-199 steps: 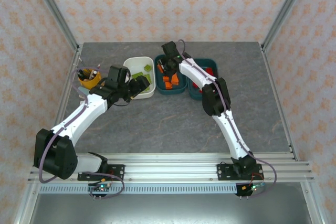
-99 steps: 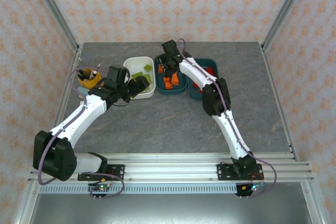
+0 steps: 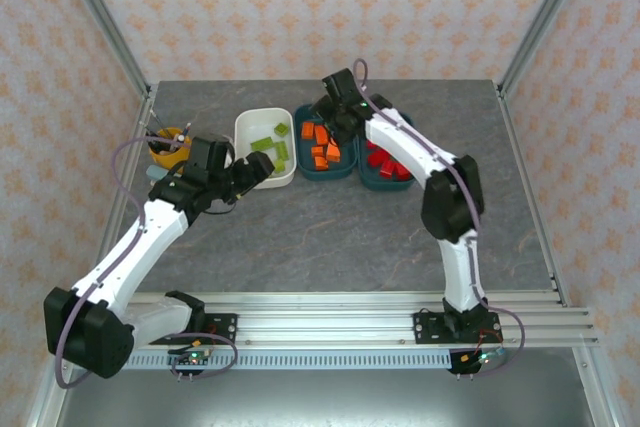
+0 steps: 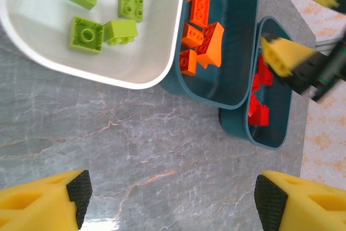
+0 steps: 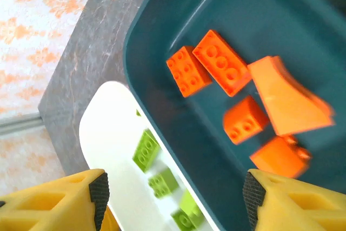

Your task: Sort the legos into containers by color

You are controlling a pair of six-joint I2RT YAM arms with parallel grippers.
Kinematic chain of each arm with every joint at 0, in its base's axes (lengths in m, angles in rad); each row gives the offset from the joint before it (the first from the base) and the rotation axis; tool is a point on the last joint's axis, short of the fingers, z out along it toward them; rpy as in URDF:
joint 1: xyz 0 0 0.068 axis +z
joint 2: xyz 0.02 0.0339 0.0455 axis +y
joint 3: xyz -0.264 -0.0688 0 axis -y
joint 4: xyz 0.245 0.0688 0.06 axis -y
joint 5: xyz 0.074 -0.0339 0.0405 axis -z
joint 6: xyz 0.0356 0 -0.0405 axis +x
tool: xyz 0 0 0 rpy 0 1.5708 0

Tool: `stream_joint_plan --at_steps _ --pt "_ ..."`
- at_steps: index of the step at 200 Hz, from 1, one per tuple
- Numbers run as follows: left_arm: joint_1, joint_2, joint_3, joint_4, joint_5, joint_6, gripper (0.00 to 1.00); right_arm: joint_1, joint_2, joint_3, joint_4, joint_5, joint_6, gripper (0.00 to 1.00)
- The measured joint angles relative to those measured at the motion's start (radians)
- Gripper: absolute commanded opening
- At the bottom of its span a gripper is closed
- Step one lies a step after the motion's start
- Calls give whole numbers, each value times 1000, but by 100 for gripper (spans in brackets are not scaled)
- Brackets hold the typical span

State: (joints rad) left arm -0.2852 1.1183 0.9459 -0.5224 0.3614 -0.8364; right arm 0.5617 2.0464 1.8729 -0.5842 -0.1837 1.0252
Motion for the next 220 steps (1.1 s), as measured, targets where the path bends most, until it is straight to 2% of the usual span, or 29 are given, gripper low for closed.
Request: stream_joint_plan --at_steps 7,15,33,39,41,73,107,134,156,189,220 --pt "0 -17 -8 -15 -6 0 88 2 -63 -71 11 10 -35 70" --pt "0 -38 -18 -34 -13 4 99 5 -136 -155 23 23 -81 72" --pt "0 -81 -32 -75 -34 9 100 5 -293 -330 26 60 -181 79" --pt "0 -95 -37 -91 -44 13 100 5 -340 -381 24 69 -214 97" --pt "0 -99 -37 -95 -46 14 100 5 -359 -401 21 78 -224 100" --pt "0 -156 -47 -185 -101 53 100 5 -626 -645 -35 163 -409 99" --pt "0 -228 -51 -266 -199 103 100 -1 -876 -790 -106 253 -540 100" --pt "0 -259 -50 -352 -365 109 100 -33 -988 -808 -185 393 -549 100" --pt "0 -267 -52 -406 -546 113 100 -91 -1040 -889 -156 488 -566 100" --pt "0 -388 -186 -294 -761 221 100 -167 -1183 -1144 -34 620 -613 100" --pt "2 -428 -344 -119 -852 372 100 -223 -1221 -1311 176 736 -699 100"
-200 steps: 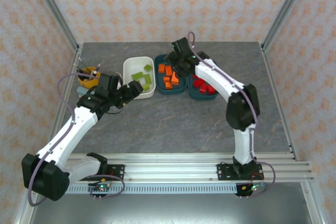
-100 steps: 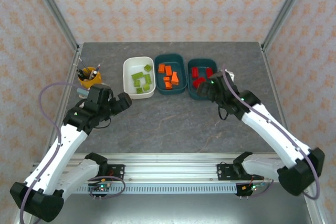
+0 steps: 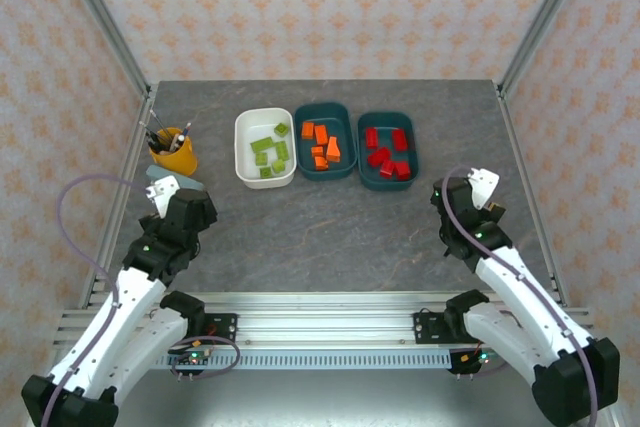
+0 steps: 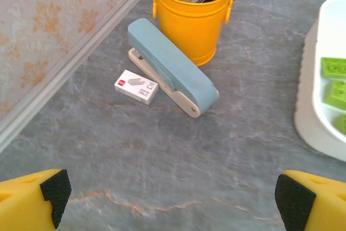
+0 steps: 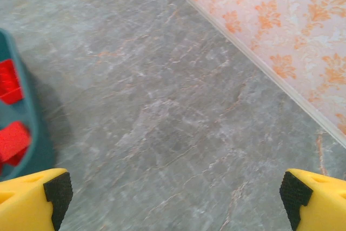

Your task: Sort the legos into containers by color

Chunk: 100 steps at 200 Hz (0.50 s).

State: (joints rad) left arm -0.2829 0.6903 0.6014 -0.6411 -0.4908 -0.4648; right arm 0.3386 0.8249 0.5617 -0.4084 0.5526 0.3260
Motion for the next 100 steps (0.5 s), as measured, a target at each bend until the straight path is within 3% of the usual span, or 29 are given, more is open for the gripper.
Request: stream_joint_plan --at_steps 48,100 --pt "59 169 -116 322 5 206 100 -81 182 -131 338 -13 -167 100" --pt "188 453 -153 684 93 280 100 -177 477 -141 734 -152 -251 100"
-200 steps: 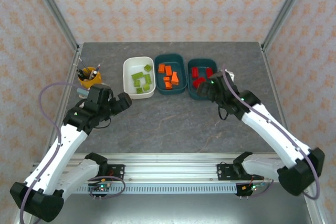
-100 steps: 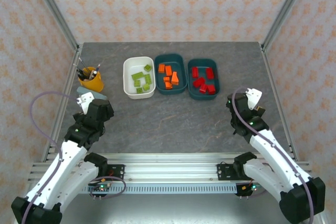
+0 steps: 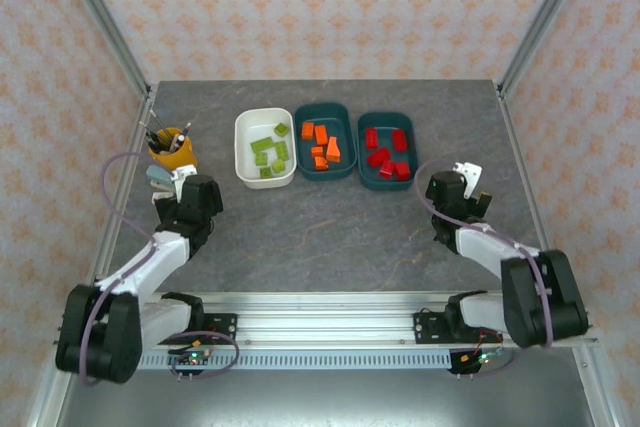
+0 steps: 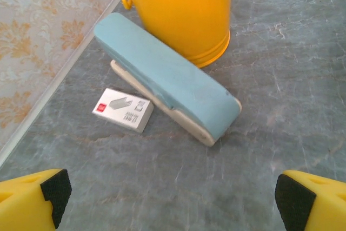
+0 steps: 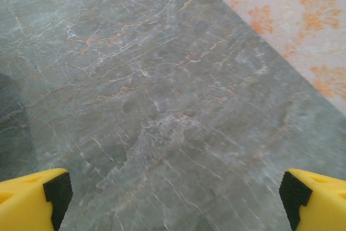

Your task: Sort the legos into containers by color

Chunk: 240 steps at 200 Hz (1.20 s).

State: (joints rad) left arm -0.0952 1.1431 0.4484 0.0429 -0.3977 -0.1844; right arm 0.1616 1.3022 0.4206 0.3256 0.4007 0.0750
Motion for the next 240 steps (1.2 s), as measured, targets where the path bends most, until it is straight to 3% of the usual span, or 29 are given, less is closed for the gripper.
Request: stream_joint_plan --at_steps 57,91,117,240 --pt "82 268 58 280 140 41 100 -114 148 64 207 -164 -54 100" --pt "83 301 59 421 208 81 100 -141 195 -15 381 -238 -62 100" --pt "82 319 -63 658 244 108 100 -141 204 -50 425 -252 -63 99" --pt "58 352 -64 708 249 134 100 -116 210 -40 454 -225 -74 99"
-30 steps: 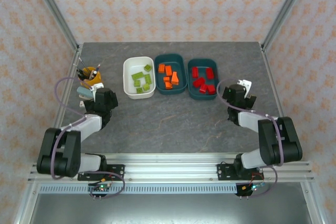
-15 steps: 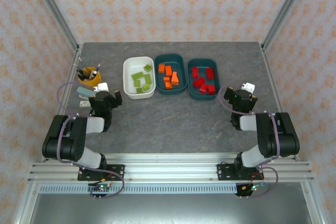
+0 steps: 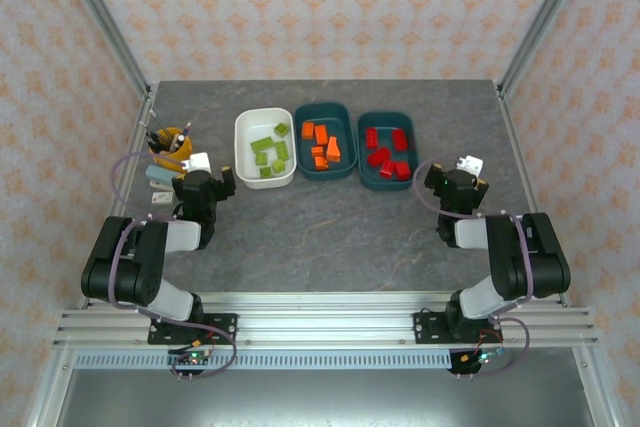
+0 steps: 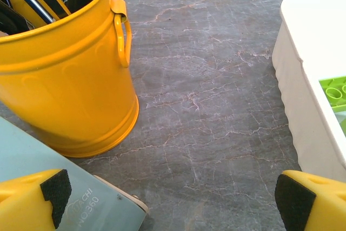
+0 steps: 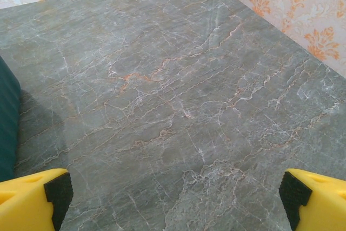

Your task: Sort the legos into containers by color

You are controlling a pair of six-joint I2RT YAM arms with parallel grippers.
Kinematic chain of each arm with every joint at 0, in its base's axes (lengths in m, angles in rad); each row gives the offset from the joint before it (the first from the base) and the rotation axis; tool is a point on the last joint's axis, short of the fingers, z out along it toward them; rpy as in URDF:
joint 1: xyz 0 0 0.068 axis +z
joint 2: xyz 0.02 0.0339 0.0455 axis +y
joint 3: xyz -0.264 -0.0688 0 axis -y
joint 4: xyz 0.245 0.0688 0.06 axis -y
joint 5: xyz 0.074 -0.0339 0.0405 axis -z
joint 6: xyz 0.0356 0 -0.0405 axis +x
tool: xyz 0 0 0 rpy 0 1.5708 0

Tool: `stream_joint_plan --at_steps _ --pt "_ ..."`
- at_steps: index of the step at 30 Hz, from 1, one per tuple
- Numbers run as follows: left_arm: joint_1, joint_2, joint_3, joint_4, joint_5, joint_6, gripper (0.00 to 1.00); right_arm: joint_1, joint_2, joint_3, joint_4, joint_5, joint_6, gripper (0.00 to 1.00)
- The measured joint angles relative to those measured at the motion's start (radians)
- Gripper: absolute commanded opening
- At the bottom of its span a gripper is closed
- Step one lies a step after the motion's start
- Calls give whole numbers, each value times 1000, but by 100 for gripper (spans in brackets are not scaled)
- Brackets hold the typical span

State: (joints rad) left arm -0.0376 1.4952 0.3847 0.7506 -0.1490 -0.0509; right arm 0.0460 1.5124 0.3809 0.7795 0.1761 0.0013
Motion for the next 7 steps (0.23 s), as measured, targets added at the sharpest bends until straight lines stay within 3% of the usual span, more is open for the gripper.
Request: stream_joint_plan --at_steps 7 --pt "0 0 0 0 0 0 100 0 3 11 0 -20 -15 99"
